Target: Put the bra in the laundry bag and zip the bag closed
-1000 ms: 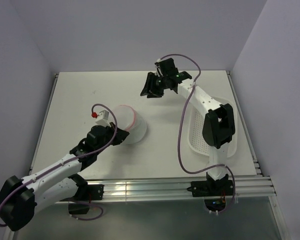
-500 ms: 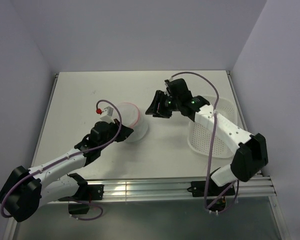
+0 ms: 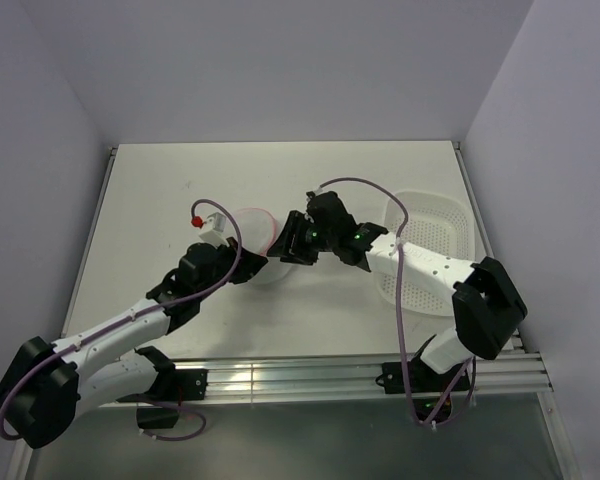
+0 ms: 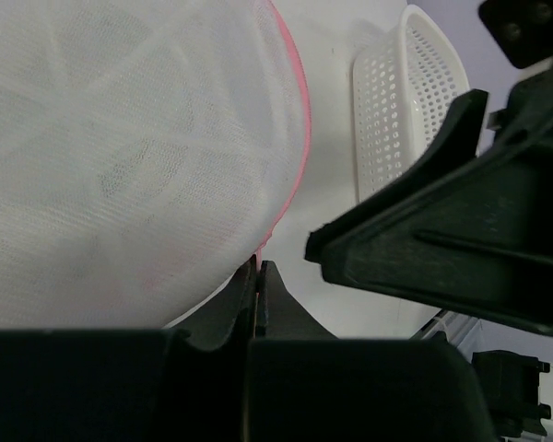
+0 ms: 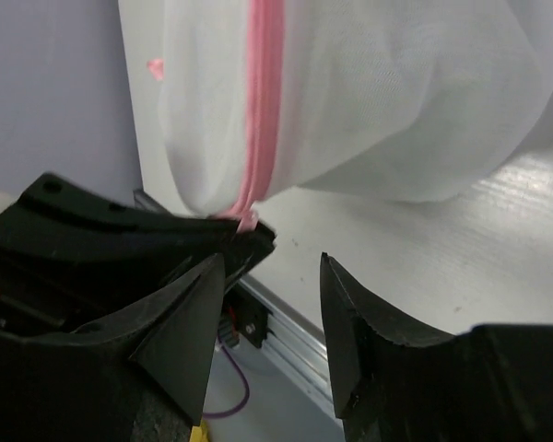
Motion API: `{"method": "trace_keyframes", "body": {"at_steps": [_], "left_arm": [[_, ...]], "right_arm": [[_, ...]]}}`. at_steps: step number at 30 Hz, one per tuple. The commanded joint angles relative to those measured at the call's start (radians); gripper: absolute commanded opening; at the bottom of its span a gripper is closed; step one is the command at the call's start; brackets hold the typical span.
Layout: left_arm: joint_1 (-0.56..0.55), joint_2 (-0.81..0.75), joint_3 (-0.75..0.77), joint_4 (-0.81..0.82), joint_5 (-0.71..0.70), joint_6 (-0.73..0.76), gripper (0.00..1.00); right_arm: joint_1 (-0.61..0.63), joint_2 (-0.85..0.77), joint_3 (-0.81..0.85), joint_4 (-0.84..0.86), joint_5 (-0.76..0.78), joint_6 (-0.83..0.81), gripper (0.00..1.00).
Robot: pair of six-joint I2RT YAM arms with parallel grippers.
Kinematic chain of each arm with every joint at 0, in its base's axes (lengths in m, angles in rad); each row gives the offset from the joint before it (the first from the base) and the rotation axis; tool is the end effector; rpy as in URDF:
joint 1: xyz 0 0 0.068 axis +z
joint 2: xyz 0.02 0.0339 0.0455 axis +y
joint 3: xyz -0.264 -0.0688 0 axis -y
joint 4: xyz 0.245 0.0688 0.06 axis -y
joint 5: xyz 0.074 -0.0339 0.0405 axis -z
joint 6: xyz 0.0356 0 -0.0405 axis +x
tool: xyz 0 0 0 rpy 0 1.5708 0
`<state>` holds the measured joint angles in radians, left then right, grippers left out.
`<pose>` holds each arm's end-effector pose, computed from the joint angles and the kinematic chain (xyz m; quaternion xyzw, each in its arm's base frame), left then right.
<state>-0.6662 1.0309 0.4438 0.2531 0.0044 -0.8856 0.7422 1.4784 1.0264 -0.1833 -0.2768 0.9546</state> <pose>0.1768 -0.1392 0.2183 -0.0879 0.8100 -0.4073 0.4125 0.2362 0.2298 0.2591 0.0319 0.8857 0.4164 0.2029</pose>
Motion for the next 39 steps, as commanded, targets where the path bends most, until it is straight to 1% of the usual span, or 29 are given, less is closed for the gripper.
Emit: {"method": "trace_keyframes", "body": {"at_steps": [1,7,12,17,23,26,27,29,32,33,39], "left_arm": [[-0.004,-0.034,0.023,0.011,0.017,0.002,0.0],[-0.006,-0.048,0.013,0.0,0.017,0.004,0.0],[-0.006,-0.052,0.009,-0.014,0.014,0.007,0.0],[-0.006,-0.064,-0.002,-0.012,0.017,0.008,0.0],[-0.007,-0.072,-0.005,-0.018,0.02,0.013,0.0],[-0.006,-0.068,-0.004,-0.021,0.025,0.017,0.0],[-0.006,-0.065,-0.004,-0.023,0.025,0.017,0.0],[-0.006,-0.063,-0.008,-0.021,0.026,0.017,0.0],[-0.006,-0.071,-0.014,-0.026,0.019,0.011,0.0],[-0.007,-0.075,-0.016,-0.031,0.017,0.011,0.0],[-0.006,-0.127,-0.034,-0.09,0.0,0.007,0.0]], "right_arm": [[0.003,0.037,0.04,0.105,0.037,0.033,0.53],[0.005,0.091,0.077,0.119,0.053,0.035,0.52],[0.006,0.089,0.067,0.148,0.065,0.047,0.52],[0.006,0.072,0.067,0.139,0.091,0.044,0.52],[0.009,0.115,0.095,0.15,0.079,0.053,0.49],[0.009,0.128,0.104,0.151,0.085,0.056,0.4],[0.009,0.131,0.106,0.151,0.09,0.058,0.27],[0.01,0.137,0.115,0.146,0.093,0.058,0.13],[0.009,0.138,0.12,0.134,0.1,0.053,0.04],[0.008,0.137,0.12,0.133,0.102,0.052,0.0],[-0.024,0.131,0.13,0.11,0.091,0.01,0.0]]}}
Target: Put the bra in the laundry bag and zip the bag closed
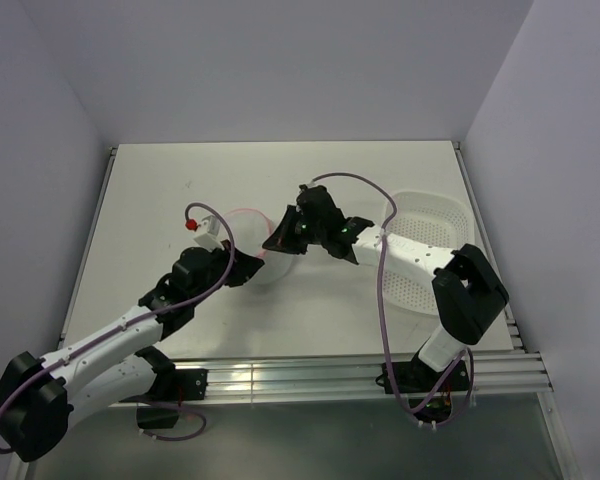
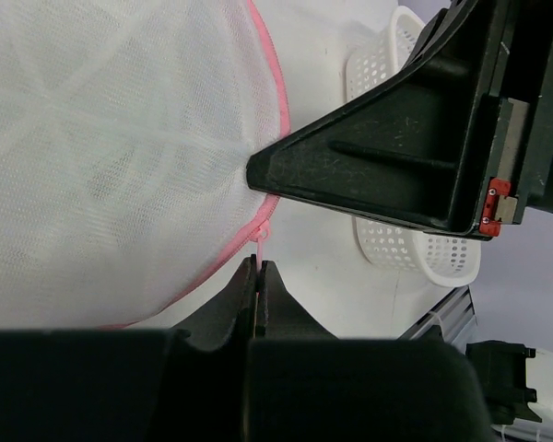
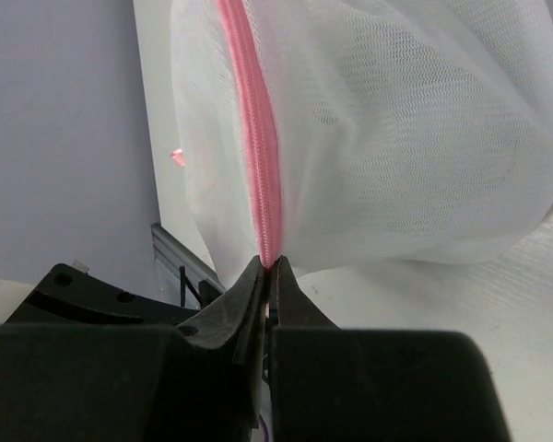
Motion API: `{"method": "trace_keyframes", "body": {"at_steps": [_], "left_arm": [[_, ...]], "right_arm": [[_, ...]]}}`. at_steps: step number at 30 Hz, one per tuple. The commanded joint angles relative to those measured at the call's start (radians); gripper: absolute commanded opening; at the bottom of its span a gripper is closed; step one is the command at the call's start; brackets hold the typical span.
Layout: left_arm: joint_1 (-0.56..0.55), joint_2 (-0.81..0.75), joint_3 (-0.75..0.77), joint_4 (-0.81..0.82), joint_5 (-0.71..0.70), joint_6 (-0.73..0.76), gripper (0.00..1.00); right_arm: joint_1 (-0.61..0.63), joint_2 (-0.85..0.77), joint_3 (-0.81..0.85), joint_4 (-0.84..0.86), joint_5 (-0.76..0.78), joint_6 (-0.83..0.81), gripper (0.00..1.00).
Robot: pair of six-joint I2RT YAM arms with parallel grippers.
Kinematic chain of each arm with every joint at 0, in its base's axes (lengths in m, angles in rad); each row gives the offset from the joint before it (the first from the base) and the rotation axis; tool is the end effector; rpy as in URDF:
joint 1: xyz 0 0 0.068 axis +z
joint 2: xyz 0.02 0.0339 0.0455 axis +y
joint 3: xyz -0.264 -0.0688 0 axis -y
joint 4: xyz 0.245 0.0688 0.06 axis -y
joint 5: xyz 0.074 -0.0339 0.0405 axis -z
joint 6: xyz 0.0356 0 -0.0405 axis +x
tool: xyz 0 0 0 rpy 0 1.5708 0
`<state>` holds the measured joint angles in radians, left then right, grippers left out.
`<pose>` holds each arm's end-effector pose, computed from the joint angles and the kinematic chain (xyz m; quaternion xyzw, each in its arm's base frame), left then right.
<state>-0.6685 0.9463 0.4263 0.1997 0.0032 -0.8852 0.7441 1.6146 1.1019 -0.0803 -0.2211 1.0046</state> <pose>0.1664 -0.1315 0.2235 -0.0867 0.8062 -0.4112 0.4165 0.2630 0.2527 0.2486 0.0626 0.8768 0.4206 0.2247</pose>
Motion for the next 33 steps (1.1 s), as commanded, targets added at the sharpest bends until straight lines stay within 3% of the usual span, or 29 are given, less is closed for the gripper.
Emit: {"method": "trace_keyframes", "body": {"at_steps": [1,19,33], "left_arm": [[-0.003,-0.05,-0.02,-0.046,-0.031,0.006,0.0],[0.084,-0.149,-0.058,-0.158,-0.046,0.035,0.0],[0.191,-0.21,-0.046,-0.249,-0.063,0.026,0.0]], "right_arm": [[-0.035,-0.005,0.055,0.005,0.017,-0.044,0.0],[-0.193,0.004,0.134,-0.096,-0.158,-0.288,0.0],[-0.264,0.097,0.341,-0.213,-0.274,-0.514,0.01]]}}
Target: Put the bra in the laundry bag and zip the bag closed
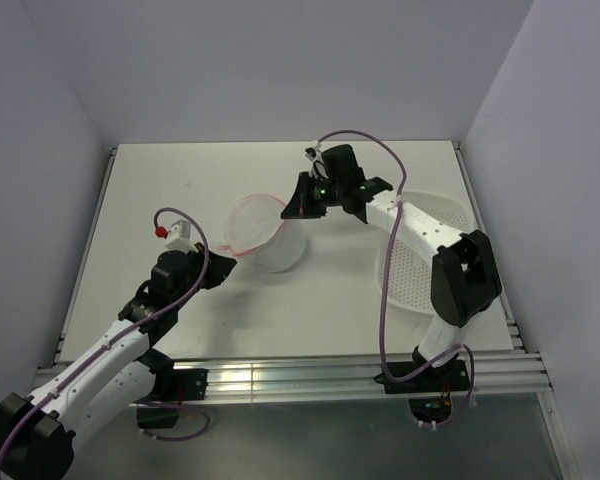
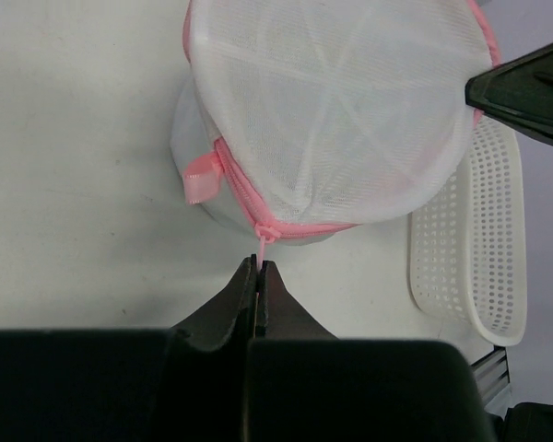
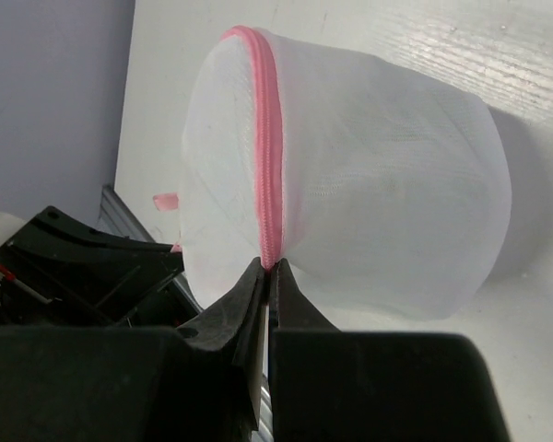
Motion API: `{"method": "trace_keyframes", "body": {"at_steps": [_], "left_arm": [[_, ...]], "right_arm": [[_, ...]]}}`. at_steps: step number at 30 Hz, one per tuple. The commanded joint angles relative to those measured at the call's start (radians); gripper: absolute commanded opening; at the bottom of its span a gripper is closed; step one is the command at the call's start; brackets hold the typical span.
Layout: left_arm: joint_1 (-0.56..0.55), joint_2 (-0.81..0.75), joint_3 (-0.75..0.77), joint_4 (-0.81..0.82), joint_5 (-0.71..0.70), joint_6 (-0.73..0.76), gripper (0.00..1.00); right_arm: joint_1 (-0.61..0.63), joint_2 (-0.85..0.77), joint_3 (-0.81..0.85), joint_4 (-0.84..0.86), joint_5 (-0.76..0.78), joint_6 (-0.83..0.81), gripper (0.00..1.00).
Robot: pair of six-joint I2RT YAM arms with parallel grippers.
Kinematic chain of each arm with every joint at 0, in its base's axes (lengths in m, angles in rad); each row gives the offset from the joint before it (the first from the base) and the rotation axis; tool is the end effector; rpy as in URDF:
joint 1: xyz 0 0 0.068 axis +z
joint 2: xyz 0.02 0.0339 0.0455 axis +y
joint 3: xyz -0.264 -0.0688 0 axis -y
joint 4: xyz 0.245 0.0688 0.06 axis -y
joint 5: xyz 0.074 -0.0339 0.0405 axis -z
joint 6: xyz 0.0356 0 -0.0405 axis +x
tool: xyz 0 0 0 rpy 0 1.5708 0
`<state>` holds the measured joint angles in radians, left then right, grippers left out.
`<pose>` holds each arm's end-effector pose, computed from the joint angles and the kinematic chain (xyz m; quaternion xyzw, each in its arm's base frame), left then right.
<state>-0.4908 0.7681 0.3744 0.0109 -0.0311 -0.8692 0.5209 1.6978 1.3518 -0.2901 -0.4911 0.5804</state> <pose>0.1602 -0.0844 0.2174 -0.1644 0.8122 -0.3419 0.4432 0.3291 0.2082 0.2861 -0.0837 0.8689 0.4136 0.2589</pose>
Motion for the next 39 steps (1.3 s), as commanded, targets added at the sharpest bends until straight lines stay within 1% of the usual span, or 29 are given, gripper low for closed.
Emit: {"method": "trace_keyframes", "body": {"at_steps": [1,3,4,6,8,9,10,12,13,16,18,21,22,25,28,31,33,39], "left_arm": [[0.015,-0.038,0.014,-0.058,-0.027,0.015,0.0],[0.012,-0.059,0.024,-0.052,-0.009,0.022,0.0],[0.011,-0.067,0.037,-0.054,-0.006,0.027,0.0],[0.005,-0.069,0.055,-0.061,0.0,0.041,0.0],[-0.009,-0.058,0.083,-0.062,0.002,0.045,0.0],[-0.034,-0.041,0.086,-0.055,0.0,0.044,0.0],[-0.051,-0.03,0.09,-0.036,-0.015,0.042,0.0],[-0.11,0.022,0.098,-0.02,-0.039,0.03,0.0],[-0.13,0.043,0.104,0.019,-0.059,0.026,0.0],[-0.166,0.115,0.1,0.084,-0.055,0.003,0.0],[-0.169,0.166,0.103,0.139,-0.044,-0.007,0.0],[-0.172,0.221,0.123,0.172,-0.033,-0.002,0.0],[-0.173,0.229,0.133,0.176,-0.03,0.001,0.0],[-0.176,0.247,0.147,0.181,-0.03,0.013,0.0],[-0.176,0.247,0.152,0.172,-0.03,0.019,0.0],[-0.175,0.244,0.155,0.167,-0.027,0.019,0.0],[-0.175,0.243,0.153,0.17,-0.024,0.015,0.0],[-0.175,0.234,0.159,0.153,-0.024,0.018,0.0]], "right_arm": [[-0.041,0.04,0.136,-0.007,-0.016,-0.096,0.03],[-0.038,0.072,0.188,-0.021,-0.067,-0.106,0.04],[-0.038,0.109,0.245,-0.027,-0.082,-0.108,0.04],[-0.027,0.137,0.297,-0.055,-0.09,-0.113,0.05],[-0.019,0.175,0.365,-0.089,-0.086,-0.122,0.12],[-0.015,0.181,0.381,-0.098,-0.077,-0.122,0.16],[-0.009,0.19,0.401,-0.106,-0.061,-0.119,0.28],[-0.001,0.189,0.405,-0.115,-0.043,-0.106,0.38],[0.007,0.184,0.403,-0.119,-0.012,-0.102,0.48],[0.021,0.157,0.376,-0.15,0.048,-0.079,0.61],[0.025,0.131,0.342,-0.158,0.08,-0.041,0.61],[0.04,0.048,0.232,-0.146,0.1,0.015,0.62],[0.047,0.001,0.163,-0.136,0.1,0.027,0.62],[0.067,-0.079,0.037,-0.086,0.094,0.071,0.61],[0.109,-0.136,-0.041,-0.054,0.112,0.078,0.61],[0.157,-0.148,-0.066,-0.038,0.158,0.078,0.61],[0.18,-0.126,-0.054,-0.04,0.181,0.073,0.61],[0.191,-0.055,-0.01,-0.011,0.194,0.093,0.61]]}}
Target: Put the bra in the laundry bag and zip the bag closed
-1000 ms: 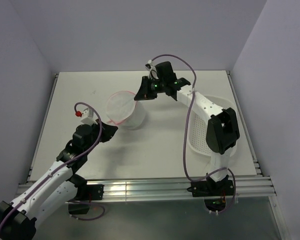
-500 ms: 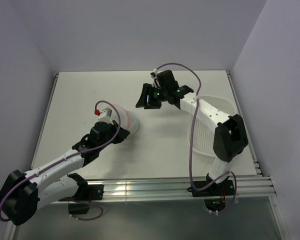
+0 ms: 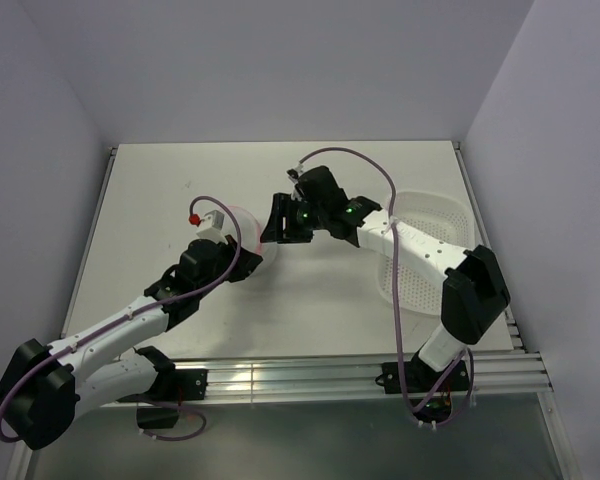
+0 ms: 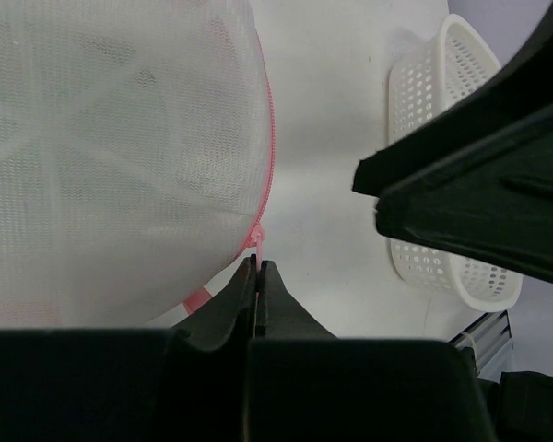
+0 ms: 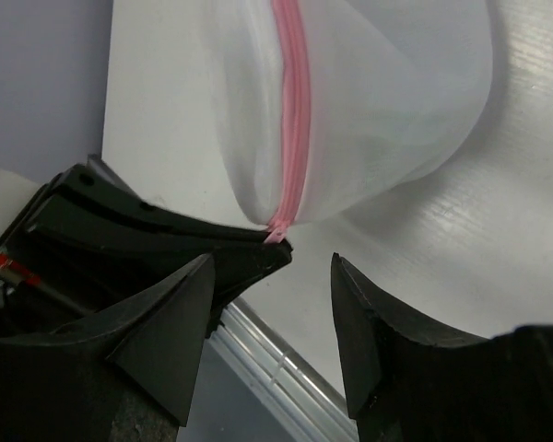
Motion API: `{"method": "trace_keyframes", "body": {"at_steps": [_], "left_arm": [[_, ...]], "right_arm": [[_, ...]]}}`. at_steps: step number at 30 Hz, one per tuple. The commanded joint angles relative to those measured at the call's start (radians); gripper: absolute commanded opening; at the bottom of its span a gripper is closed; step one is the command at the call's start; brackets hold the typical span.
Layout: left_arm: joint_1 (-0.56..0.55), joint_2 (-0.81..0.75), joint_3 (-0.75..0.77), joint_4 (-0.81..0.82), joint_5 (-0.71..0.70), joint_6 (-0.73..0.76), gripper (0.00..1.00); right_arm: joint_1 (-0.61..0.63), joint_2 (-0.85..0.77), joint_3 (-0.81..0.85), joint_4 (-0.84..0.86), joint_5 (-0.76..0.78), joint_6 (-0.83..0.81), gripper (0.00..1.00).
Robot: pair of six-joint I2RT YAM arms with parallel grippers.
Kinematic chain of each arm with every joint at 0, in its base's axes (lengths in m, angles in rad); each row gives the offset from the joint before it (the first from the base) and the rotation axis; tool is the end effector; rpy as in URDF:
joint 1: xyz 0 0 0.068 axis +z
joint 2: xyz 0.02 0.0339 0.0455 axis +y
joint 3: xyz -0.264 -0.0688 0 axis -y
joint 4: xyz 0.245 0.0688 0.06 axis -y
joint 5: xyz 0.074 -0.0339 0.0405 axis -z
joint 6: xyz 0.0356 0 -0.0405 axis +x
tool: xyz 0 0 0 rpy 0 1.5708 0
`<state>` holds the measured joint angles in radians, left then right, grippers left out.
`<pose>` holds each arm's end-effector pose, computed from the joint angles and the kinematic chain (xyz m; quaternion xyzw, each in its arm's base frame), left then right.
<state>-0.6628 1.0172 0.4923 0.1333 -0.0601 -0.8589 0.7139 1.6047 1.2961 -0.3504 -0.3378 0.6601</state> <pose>0.1783 -0.1365 0.2254 -0.0980 0.8252 -0.3651 0.4197 0.2686 0.2483 0.2942 -0.0978 0.8828 0.3919 0.2398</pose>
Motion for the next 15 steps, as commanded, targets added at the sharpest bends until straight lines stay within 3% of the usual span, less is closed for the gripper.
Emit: {"method": "trace_keyframes", "body": {"at_steps": [1,15], "left_arm": [[-0.003,-0.019,0.042,0.028,0.003,0.009,0.0],[-0.003,-0.032,0.037,0.003,0.005,0.009,0.0]], "right_arm": [[-0.002,0.049,0.055,0.047,0.045,0.019,0.61],[0.018,0.164,0.141,0.054,0.045,0.029,0.59]]}}
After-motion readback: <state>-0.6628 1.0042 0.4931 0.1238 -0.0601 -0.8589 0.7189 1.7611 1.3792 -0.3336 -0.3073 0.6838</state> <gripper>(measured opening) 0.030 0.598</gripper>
